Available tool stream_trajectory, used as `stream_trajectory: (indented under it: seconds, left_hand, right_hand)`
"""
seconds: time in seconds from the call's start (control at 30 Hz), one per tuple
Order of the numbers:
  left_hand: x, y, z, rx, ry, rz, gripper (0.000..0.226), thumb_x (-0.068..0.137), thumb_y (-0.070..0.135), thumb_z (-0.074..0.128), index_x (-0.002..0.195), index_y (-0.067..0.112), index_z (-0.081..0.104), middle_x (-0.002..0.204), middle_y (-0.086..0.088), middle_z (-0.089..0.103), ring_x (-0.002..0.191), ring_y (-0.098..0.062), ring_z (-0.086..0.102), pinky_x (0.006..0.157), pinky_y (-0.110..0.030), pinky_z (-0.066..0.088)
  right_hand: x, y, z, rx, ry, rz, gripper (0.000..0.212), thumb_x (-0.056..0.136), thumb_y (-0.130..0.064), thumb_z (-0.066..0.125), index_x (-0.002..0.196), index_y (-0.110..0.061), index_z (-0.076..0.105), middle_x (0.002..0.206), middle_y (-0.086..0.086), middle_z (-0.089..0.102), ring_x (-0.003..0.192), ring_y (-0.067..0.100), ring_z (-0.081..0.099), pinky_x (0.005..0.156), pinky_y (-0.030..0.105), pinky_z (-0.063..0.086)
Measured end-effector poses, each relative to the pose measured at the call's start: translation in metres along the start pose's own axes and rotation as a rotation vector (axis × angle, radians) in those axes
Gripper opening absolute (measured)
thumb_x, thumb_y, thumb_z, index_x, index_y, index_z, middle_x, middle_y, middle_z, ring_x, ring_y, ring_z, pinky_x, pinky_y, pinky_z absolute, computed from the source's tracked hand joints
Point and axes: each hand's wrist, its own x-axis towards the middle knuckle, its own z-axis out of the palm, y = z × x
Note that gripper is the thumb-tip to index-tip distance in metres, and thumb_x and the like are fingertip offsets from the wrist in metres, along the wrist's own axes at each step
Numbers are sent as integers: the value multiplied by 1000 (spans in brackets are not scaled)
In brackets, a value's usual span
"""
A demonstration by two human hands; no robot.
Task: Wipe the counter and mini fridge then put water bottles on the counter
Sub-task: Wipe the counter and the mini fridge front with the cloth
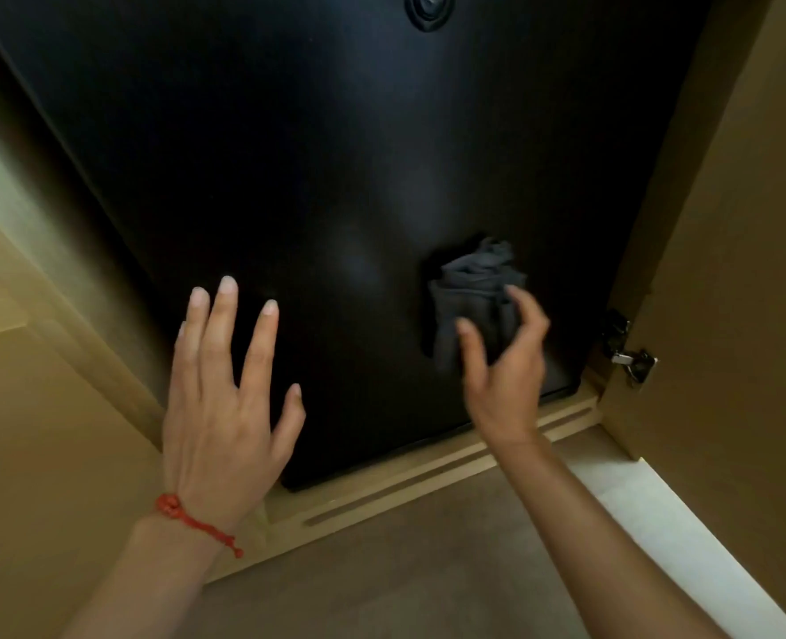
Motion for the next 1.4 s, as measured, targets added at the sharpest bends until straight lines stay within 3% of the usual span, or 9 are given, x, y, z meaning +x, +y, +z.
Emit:
stream_trajectory:
  seconds: [0.1,0.23,0.33,0.47,0.67,0.87,1.03,1.27,1.4]
  left_hand:
    - [1,6,3,-8,5,-8,58,87,26,46,137,2,32,146,-28,20,140,-37,9,112,-50,21]
    - [4,18,9,10,-6,46,60,86,25,49,139,4,30,147,-25,17,139,-38,11,113,-51,19]
    - [10,29,14,15,0,80,61,86,25,49,141,6,28,148,-22,15,140,-37,10,115,-48,13]
    - [10,38,22,4,-12,86,63,85,26,48,141,7,27,149,-21,15,141,-34,8,116,-45,7]
    - [10,43,32,52,-26,40,64,84,28,47,142,8,27,148,-22,14,140,-37,7,116,-44,-1]
    - [9,44,33,47,-26,38,64,83,30,45,141,8,28,148,-23,13,140,-37,7,116,-43,-1]
    - [9,45,32,40,-36,36,64,83,31,44,140,7,29,148,-23,14,140,-38,8,116,-43,-1]
    - [9,42,31,41,-37,57,65,84,33,42,142,9,24,148,-23,15,140,-36,9,117,-43,1]
    - [8,42,33,42,-42,58,66,84,33,42,143,11,23,149,-22,15,141,-34,7,117,-44,1]
  right_hand:
    - [13,30,-26,4,80,197,55,88,-20,60,131,-2,32,129,19,47,117,25,47,93,15,36]
    - [14,39,-30,36,173,274,57,90,-24,56,134,-2,26,125,2,40,116,13,41,86,-3,29]
    - [8,31,-19,90,224,275,55,91,-23,55,133,-3,26,125,1,39,117,12,43,90,3,35]
    - [7,25,-17,163,236,263,46,90,-21,57,126,-20,28,123,-1,44,116,15,49,94,27,45]
    - [9,34,-23,218,147,217,46,89,-22,58,117,-44,28,118,-16,44,110,-1,50,91,16,45]
    - [-4,63,-23,239,184,319,53,88,-29,54,130,-19,25,117,-26,38,104,-26,41,83,0,37]
    - [-28,78,-29,220,175,385,48,89,-13,56,128,-9,29,110,-23,40,96,-32,40,73,-6,35]
    - [12,46,-32,315,204,289,43,88,-17,58,118,-33,31,115,-16,46,108,-9,50,85,7,42]
    - [59,12,-35,315,201,93,45,88,-11,60,118,-27,31,112,-16,47,104,-13,51,85,8,42]
